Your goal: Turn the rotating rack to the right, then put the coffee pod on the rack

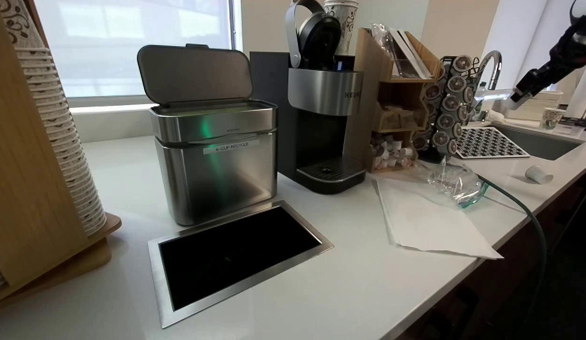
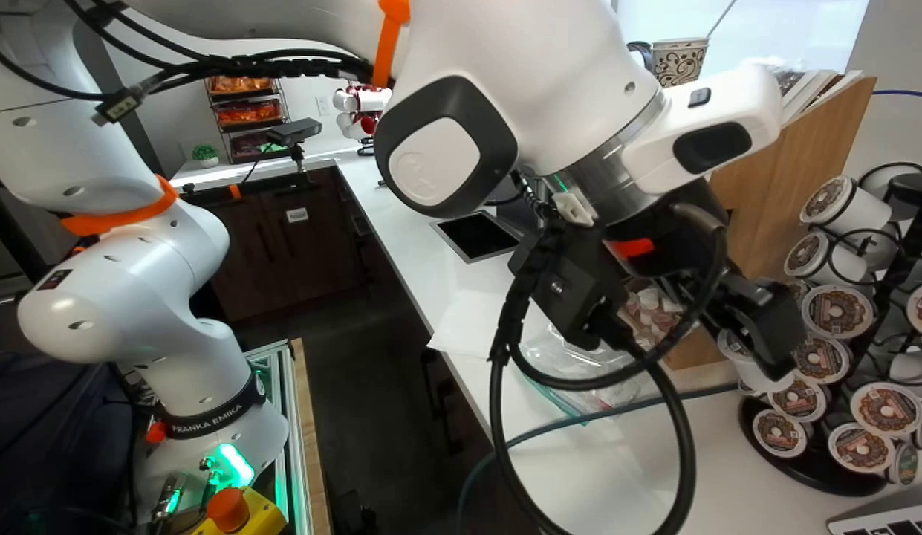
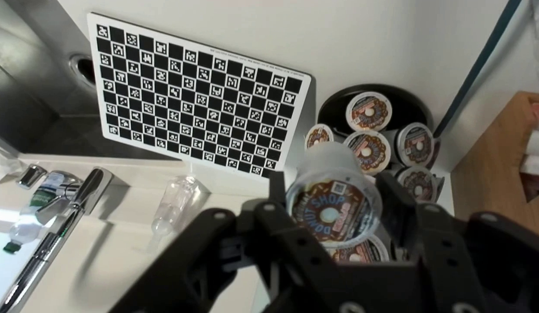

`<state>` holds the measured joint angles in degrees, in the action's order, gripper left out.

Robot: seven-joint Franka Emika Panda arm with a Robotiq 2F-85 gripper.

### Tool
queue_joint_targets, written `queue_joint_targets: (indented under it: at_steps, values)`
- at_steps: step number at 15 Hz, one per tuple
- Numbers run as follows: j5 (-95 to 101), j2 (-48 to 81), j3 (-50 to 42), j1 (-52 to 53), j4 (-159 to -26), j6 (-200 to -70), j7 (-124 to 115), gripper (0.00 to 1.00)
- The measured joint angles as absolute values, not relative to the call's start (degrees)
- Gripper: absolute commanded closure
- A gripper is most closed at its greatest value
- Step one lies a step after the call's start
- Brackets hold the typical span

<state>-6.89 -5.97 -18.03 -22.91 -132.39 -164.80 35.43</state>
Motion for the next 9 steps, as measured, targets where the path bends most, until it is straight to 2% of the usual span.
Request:
queue_joint_targets:
  at_steps: [9]
  values:
    - [-16.6, -7.9, -18.2, -19.1, -130.5, -167.2, 38.9, 0.71]
